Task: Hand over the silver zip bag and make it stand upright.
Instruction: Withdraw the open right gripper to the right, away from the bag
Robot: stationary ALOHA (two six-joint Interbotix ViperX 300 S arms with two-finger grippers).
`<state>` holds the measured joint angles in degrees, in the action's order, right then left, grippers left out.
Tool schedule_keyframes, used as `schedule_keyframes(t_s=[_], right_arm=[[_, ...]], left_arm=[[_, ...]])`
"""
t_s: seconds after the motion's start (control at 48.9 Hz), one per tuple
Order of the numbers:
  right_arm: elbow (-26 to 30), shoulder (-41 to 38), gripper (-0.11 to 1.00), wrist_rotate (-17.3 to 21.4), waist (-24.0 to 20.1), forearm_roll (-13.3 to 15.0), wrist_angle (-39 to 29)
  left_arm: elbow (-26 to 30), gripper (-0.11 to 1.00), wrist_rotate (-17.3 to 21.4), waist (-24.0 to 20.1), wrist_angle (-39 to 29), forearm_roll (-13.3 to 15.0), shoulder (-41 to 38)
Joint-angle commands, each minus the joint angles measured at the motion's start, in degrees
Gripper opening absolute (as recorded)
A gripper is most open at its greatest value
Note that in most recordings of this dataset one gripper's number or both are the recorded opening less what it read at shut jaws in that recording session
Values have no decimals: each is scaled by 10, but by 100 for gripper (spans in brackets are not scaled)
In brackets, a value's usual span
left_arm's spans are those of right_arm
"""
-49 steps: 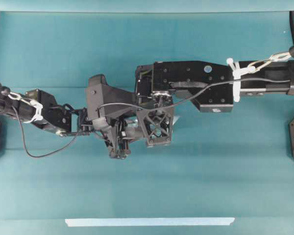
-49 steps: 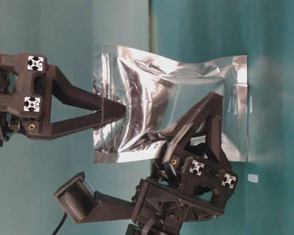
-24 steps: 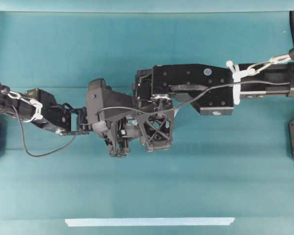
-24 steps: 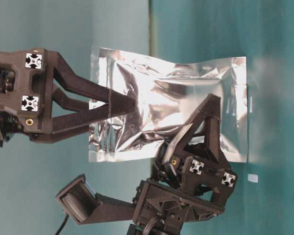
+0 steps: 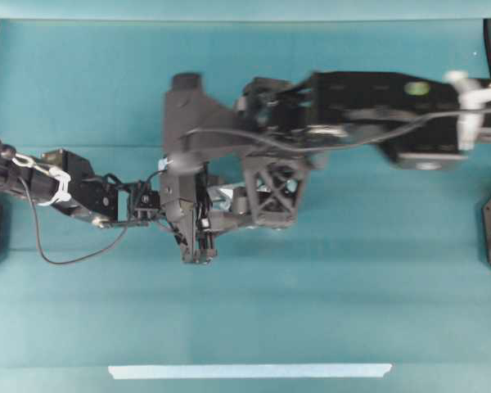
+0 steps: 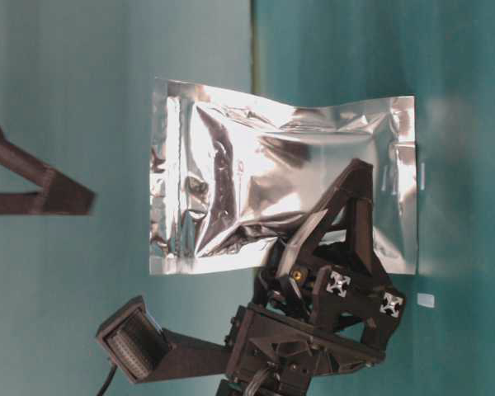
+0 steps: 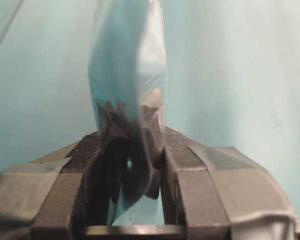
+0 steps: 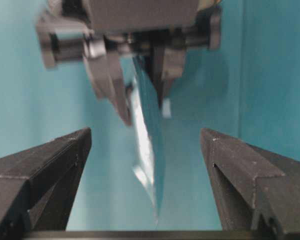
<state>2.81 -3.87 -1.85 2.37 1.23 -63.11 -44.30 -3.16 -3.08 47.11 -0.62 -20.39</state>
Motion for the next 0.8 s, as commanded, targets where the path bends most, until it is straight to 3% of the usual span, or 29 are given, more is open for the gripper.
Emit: schedule_keyframes(t_s=[0.0, 0.368, 0.552, 0.777], right_arm=[[-24, 44, 89, 12, -2, 2, 27], [-169, 160, 89, 78, -7, 2, 144], [-250, 224, 89, 93, -7, 1, 213], [-312, 283, 89, 104, -4, 2, 253]], left_arm=[[0, 28, 4, 3, 2, 0, 4], [-2, 28, 11, 4, 2, 1, 4], [-2, 28, 11, 4, -7, 0, 4], [-2, 28, 17, 4, -10, 0, 4]])
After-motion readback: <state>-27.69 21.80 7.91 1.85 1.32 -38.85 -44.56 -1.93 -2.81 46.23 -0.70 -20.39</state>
